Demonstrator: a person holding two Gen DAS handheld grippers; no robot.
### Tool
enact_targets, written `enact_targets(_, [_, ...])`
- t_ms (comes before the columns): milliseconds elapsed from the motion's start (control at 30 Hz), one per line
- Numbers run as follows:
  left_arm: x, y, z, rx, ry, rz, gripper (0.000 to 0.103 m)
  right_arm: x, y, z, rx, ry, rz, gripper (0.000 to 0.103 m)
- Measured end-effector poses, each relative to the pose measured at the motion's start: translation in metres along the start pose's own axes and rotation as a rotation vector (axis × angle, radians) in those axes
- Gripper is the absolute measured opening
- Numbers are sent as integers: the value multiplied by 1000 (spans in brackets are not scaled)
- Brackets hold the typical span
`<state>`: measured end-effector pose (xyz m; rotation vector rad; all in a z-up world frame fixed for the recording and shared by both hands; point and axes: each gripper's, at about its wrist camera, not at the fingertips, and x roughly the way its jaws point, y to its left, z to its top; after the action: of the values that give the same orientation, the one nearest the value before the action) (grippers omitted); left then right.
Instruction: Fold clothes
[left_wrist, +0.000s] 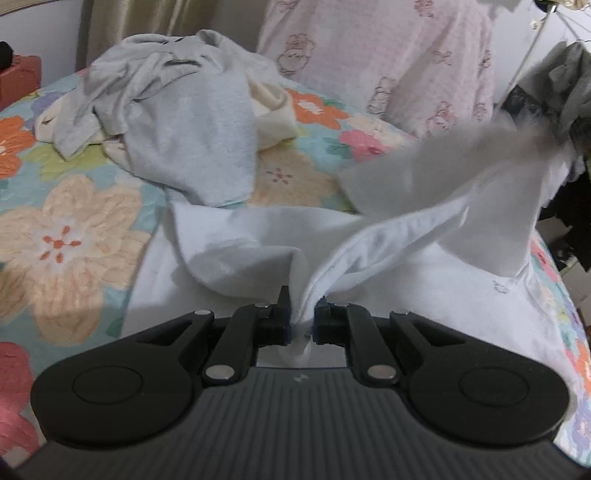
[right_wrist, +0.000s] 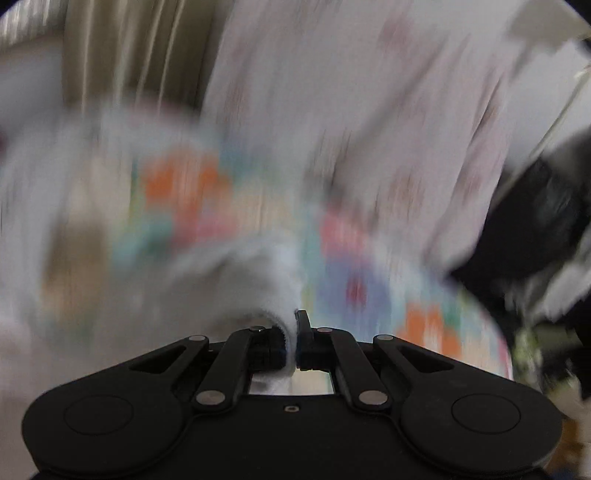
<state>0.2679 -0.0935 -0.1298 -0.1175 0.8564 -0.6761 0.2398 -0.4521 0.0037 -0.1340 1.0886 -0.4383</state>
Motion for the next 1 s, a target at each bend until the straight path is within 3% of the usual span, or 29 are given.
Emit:
enact_targets(167, [10,1,-2,12,41,28,9,56,25,-87,-18,305,259,5])
enact_targets(300, [16,2,-3,22,53,44,9,83,51,-127,-91,457,463,8])
enact_targets(400, [20,6,-2,20,54,43,9,56,59,-116,-236,370,503,13])
enact_targets(467, [22,11,-1,3,58,28,9,16,65,-99,-369,240,522,14])
enact_targets(500, [22,12,-1,1,57,21,9,-1,66,-89,-407,178,528,23])
enact_targets(567, [23,14,0,4,55,7,9,-10,57,-64,-362,115,544,40])
enact_targets(600, [25,15,0,6,56,-2,9,-5,53,-53,-333,98,534,48])
enact_targets(700, [34,21,0,0,69,-50,10,30,46,-28,-283,76,446,52])
enact_targets(833, [42,31,2,-55,85,-82,10,99,45,-23,-198,126,376,60])
enact_targets(900, [42,30,1,-49,85,-85,10,126,48,-26,-142,153,379,60])
enact_targets(933, [42,30,0,-47,85,-84,10,137,49,-29,-112,164,383,55])
enact_targets(967, [42,30,0,-49,86,-84,10,139,50,-31,-96,153,383,45])
enact_targets(1000, [42,30,0,-49,85,-84,10,126,52,-33,-103,108,380,17])
